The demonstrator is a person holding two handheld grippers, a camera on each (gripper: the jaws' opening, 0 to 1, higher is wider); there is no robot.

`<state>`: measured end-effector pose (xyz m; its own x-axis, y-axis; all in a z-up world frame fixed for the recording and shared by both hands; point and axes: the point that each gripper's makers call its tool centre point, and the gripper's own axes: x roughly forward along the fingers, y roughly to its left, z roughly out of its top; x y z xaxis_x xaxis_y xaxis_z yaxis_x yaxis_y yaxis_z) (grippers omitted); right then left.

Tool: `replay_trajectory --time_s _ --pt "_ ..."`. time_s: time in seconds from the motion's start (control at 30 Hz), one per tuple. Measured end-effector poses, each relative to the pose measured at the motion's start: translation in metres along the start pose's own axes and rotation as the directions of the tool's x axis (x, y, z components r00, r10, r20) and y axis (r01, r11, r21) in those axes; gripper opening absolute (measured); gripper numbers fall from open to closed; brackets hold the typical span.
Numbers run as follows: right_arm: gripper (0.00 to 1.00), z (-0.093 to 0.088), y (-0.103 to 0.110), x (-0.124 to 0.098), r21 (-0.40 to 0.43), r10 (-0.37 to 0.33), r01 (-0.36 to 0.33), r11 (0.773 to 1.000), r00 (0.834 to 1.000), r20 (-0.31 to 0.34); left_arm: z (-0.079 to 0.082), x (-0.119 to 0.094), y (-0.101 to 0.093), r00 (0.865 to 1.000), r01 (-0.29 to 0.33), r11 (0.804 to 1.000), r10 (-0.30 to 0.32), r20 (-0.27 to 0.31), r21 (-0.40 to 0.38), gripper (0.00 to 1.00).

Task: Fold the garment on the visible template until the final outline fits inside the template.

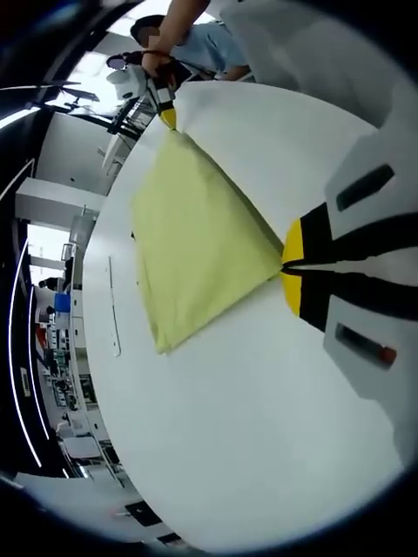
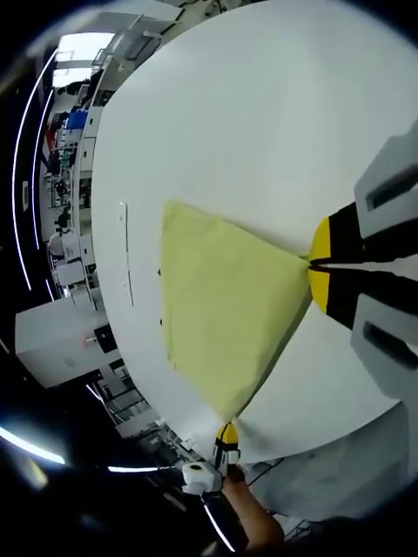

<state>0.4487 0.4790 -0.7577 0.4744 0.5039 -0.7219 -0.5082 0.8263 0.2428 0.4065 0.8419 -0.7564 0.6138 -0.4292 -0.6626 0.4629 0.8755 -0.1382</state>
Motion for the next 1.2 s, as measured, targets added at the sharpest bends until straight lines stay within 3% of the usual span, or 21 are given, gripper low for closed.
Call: replay_trajectory --time_s 0.3,0.5,0.57,0.7,0.83,0.93,1.0,1.2 --pt "0.00 -0.003 0.005 -0.006 0.001 0.004 -0.004 1.000 1.000 0.008 -0.003 -0.006 -0.003 1.000 -0.003 1.000 0.003 0.008 -0.003 0.00" --pt "0.00 0.001 -0.001 -0.011 0.030 -0.034 0.033 0.999 0.999 0.040 -0.002 -0.008 -0.004 1.000 -0.006 1.000 0.006 0.015 -0.017 0.00" --pt "0.02 0.003 -0.002 -0.012 0.033 -0.035 0.033 0.999 0.998 0.048 -0.001 -0.010 -0.005 1.000 -0.003 1.000 0.003 0.021 -0.025 0.08" --pt "0.16 0.009 0.002 -0.013 0.032 -0.029 0.027 0.999 0.997 0.073 0.004 -0.013 -0.010 0.999 0.011 0.999 -0.009 0.039 -0.046 0.16" --pt "0.35 0.015 0.008 -0.014 0.026 -0.022 0.019 0.999 0.995 0.093 0.014 -0.016 -0.012 0.997 0.005 0.998 -0.001 0.078 -0.059 0.33" --pt "0.45 0.021 0.013 -0.016 -0.001 -0.015 0.015 1.000 0.995 0.103 0.019 -0.019 -0.013 0.995 -0.004 0.998 0.010 0.100 -0.064 0.44" --pt "0.50 0.024 0.018 -0.018 -0.014 -0.003 0.005 1.000 0.995 0.104 0.028 -0.023 -0.012 0.989 -0.012 0.997 0.024 0.147 -0.082 0.50" --pt "0.71 0.036 0.034 -0.028 -0.064 0.018 -0.010 0.998 0.992 0.121 0.039 -0.036 -0.017 0.987 -0.028 0.995 0.042 0.154 -0.091 0.71"
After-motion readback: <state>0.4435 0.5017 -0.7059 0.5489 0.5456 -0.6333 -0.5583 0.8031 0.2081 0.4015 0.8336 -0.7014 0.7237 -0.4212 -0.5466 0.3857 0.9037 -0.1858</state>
